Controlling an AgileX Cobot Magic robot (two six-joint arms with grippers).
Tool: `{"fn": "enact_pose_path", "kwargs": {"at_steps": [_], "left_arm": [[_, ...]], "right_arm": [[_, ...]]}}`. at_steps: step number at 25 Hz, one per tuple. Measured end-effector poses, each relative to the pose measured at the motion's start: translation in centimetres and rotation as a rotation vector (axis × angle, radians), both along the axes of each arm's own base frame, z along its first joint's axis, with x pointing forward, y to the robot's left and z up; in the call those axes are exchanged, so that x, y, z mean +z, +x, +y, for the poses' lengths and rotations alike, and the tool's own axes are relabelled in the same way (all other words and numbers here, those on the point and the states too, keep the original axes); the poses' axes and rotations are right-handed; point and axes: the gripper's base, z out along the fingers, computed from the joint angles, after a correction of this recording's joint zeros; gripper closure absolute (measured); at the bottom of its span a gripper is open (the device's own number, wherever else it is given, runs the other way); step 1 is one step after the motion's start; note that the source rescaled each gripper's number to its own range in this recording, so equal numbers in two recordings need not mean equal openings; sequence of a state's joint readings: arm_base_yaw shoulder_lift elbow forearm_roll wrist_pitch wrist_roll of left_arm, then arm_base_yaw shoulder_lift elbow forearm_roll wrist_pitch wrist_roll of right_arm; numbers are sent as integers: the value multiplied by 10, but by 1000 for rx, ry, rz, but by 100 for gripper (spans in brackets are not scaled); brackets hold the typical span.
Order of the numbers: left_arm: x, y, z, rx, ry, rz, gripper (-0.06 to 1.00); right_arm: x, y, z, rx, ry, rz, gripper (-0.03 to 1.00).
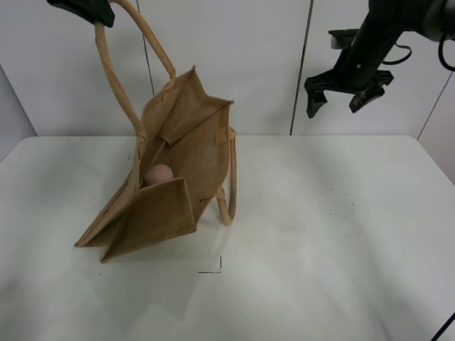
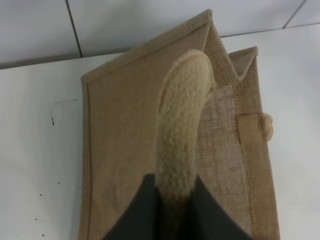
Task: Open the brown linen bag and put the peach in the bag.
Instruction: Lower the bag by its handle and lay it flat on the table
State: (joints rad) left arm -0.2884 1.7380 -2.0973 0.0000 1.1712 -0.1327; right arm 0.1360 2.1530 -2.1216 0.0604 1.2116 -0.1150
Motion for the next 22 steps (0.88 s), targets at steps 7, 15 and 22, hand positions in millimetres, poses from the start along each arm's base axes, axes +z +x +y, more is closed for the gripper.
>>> {"fn": "enact_pose_path", "kwargs": {"at_steps": [7, 15, 22], "left_arm": [[0, 0, 0, 0, 0, 0, 94], [0, 0, 0, 0, 0, 0, 94], [0, 0, 0, 0, 0, 0, 94]], "right_arm": [[0, 4, -45, -95, -4, 2, -3], [-5, -16, -51, -109, -6, 66, -3], [14, -103, -54, -109, -12, 148, -3]]}}
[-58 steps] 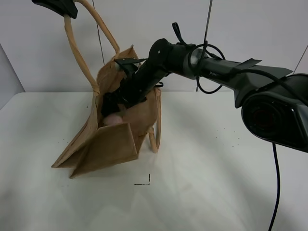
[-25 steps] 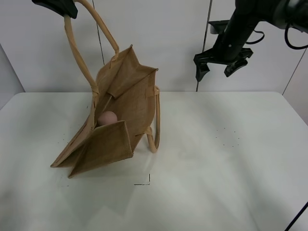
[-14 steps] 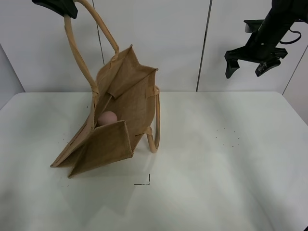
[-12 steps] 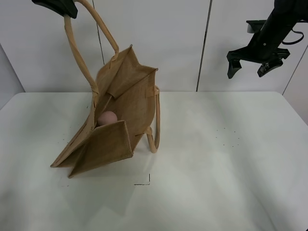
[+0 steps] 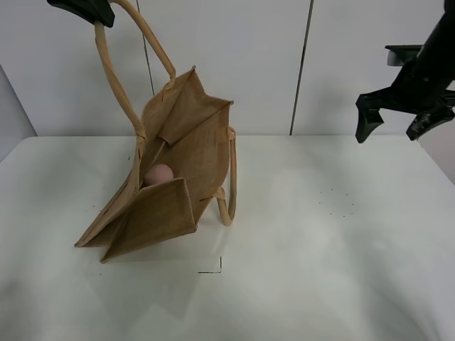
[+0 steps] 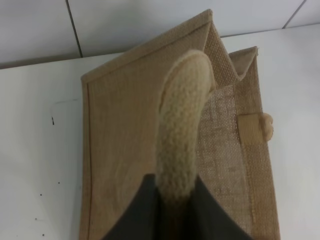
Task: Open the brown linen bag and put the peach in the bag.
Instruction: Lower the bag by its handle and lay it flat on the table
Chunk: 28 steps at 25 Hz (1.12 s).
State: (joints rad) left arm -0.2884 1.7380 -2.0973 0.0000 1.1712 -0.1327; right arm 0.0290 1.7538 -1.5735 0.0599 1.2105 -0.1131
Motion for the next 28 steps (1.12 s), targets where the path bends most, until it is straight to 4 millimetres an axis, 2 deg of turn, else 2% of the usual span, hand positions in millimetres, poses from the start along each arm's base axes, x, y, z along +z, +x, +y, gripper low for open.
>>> {"fn": "enact_pose_path", "kwargs": {"at_steps": [6, 11, 14, 19, 28], "left_arm": [[0, 0, 0, 0, 0, 0, 94], [0, 0, 0, 0, 0, 0, 94], [0, 0, 0, 0, 0, 0, 94], [0, 0, 0, 0, 0, 0, 94], [-2, 0, -1, -3, -4, 10, 94]], "right_arm": [[3, -105, -3, -2, 0, 39, -3], [-16, -191, -5, -9, 2, 50, -3], [-28, -231, -7, -14, 5, -34, -3], [-45, -280, -8, -21, 13, -255, -3], [-28, -341, -10, -24, 31, -681, -3]]}}
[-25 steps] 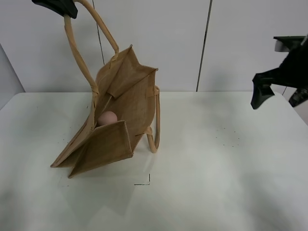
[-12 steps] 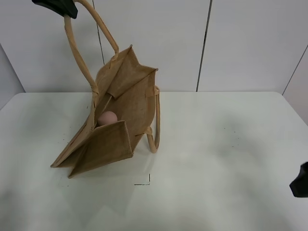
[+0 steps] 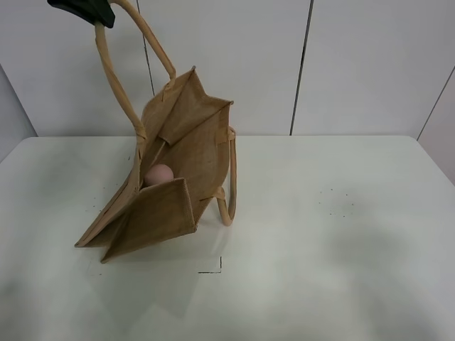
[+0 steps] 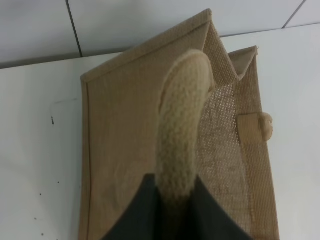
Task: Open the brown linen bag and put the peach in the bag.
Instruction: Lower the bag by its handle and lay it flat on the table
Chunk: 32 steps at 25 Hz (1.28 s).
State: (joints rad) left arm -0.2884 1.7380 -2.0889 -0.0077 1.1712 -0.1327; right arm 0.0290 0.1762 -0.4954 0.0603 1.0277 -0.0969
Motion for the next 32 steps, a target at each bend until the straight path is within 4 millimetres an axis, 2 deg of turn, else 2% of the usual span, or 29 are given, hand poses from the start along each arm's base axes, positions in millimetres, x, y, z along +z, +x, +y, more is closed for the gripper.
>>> {"fn": "enact_pose_path", "kwargs": {"at_steps": [5, 12, 18, 21, 25, 27, 29, 32], "left_arm": [[-25, 2, -10, -38, -71, 104, 94], [-79, 15, -30, -52, -138, 182, 94], [-135, 40, -55, -65, -125, 261, 94], [-164, 53, -59, -54, -110, 307, 94], [-194, 63, -64, -47, -93, 360, 94], [-203, 67, -66, -44, -91, 372, 91], [-208, 69, -66, -42, -90, 377, 82], [-209, 71, -67, -39, -95, 362, 56]], "right_arm": [[2, -27, -1, -4, 3, -174, -3], [2, -27, -2, -8, 2, -172, -3], [1, -27, -2, -9, 0, -171, -3], [1, -27, -2, -9, 0, -171, -3], [1, -27, -2, -11, 2, -171, -3], [1, -27, -2, -13, 1, -171, -3], [1, -27, -2, -16, 2, -171, -3], [1, -27, -2, -16, 1, -171, -3]]}}
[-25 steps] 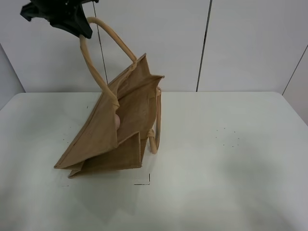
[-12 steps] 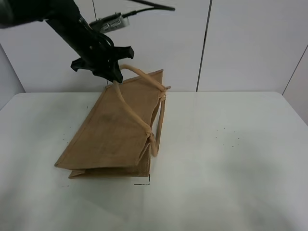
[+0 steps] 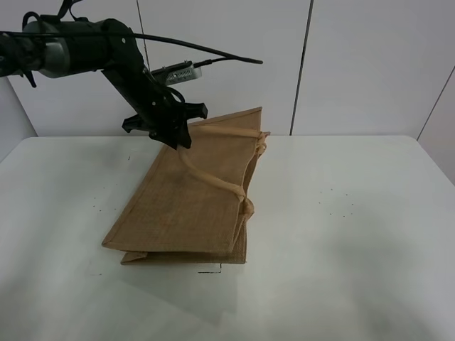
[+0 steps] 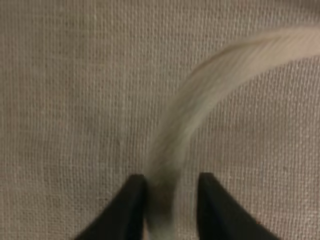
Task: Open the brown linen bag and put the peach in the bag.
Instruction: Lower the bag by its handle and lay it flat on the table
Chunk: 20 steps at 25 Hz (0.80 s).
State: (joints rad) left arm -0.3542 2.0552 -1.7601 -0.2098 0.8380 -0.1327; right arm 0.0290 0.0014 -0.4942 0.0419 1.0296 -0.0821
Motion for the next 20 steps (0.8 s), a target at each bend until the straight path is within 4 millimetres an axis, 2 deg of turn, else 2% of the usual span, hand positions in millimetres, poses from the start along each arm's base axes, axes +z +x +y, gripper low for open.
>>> {"fn": "enact_pose_path", "kwargs": {"at_steps": [3, 6, 10, 14, 20], "left_arm": [[0, 1, 0, 3, -3, -10, 23], [-1, 1, 0, 3, -2, -8, 7], [3, 0, 0, -12, 4, 10, 2], [19, 2, 0, -72, 32, -22, 2], [39, 9, 21, -62, 265, -86, 2]], "right_arm": [[0, 0, 0, -1, 0, 0, -3], [0, 0, 0, -1, -1, 0, -3], [0, 0, 0, -2, -2, 0, -3], [0, 0, 0, -8, 5, 1, -3], [0, 0, -1, -12, 5, 1, -3]]}}
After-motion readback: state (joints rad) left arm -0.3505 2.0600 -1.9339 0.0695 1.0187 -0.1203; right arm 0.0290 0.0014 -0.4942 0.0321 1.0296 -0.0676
